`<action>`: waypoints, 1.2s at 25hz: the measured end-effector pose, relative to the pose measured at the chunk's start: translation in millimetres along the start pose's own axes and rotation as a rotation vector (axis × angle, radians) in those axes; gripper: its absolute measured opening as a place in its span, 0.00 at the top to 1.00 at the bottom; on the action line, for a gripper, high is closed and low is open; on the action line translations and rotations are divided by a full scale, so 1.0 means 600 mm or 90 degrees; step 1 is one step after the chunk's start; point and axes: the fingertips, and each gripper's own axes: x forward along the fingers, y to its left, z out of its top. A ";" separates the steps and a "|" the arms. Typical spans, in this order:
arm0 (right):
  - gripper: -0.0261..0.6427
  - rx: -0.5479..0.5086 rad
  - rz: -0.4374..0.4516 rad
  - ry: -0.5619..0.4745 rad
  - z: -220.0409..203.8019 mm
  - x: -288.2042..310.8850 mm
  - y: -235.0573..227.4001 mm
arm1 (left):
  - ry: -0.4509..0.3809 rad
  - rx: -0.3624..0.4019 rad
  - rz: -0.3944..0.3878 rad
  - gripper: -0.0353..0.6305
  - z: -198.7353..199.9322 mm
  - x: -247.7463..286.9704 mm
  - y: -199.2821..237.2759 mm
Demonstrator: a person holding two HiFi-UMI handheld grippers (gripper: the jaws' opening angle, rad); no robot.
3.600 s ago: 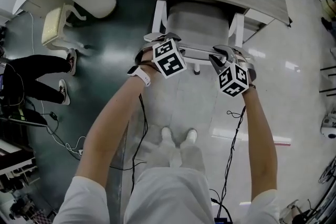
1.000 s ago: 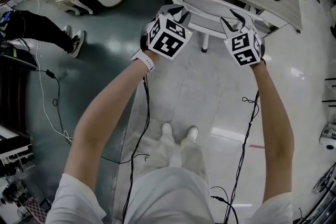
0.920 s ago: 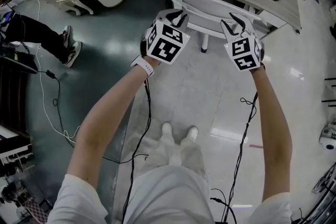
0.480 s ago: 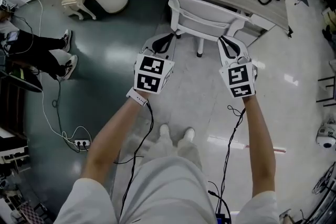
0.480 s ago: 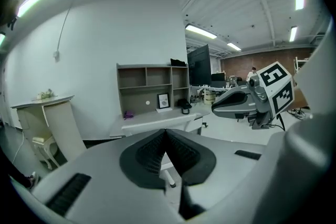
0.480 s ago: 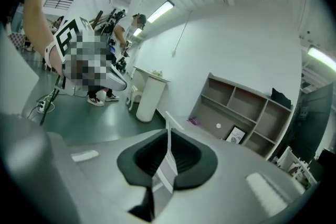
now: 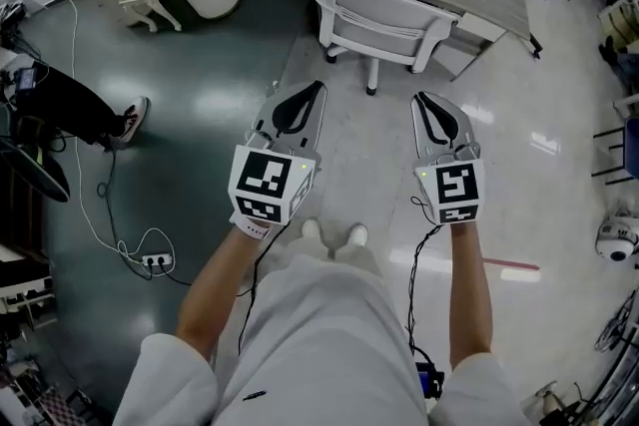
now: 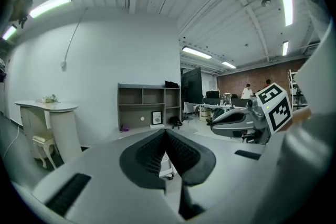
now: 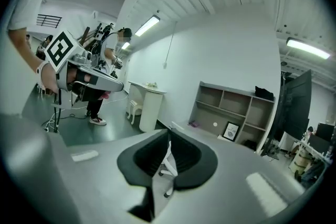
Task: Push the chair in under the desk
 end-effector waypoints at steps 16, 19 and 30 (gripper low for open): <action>0.94 0.094 -0.059 -0.023 0.017 -0.205 0.096 | 0.003 -0.062 -0.095 0.94 -0.019 -0.163 -0.128; 0.94 0.101 -0.059 -0.022 0.012 -0.231 0.117 | -0.002 -0.063 -0.108 0.94 -0.016 -0.184 -0.140; 0.94 0.113 -0.016 -0.030 0.015 -0.240 0.163 | 0.004 -0.058 -0.124 0.94 -0.024 -0.217 -0.162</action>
